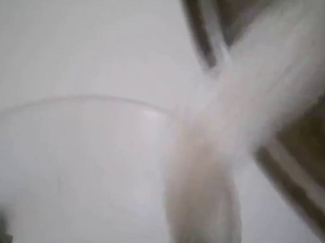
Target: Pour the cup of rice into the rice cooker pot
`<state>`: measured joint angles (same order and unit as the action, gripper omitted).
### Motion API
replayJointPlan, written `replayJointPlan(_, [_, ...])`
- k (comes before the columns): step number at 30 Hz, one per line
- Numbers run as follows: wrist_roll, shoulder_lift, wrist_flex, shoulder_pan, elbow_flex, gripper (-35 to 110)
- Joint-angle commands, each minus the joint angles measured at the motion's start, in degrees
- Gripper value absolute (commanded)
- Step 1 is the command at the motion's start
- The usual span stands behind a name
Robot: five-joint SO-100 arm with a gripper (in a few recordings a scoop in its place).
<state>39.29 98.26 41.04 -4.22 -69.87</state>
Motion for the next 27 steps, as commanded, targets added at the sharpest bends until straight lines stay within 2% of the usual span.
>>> replayJointPlan(1, [5.54,5.27,1.05,-0.53,4.66,19])
replayJointPlan(8, [10.20,5.54,3.34,-0.62,4.57,19])
replayJointPlan(11, [8.00,5.62,3.16,-0.79,4.66,19])
replayJointPlan(14, [1.67,5.80,2.20,-1.23,5.45,19])
replayJointPlan(18, [-13.71,6.06,-0.70,-3.69,6.50,19])
replayJointPlan(27, [-64.51,4.66,1.85,-14.50,7.47,19])
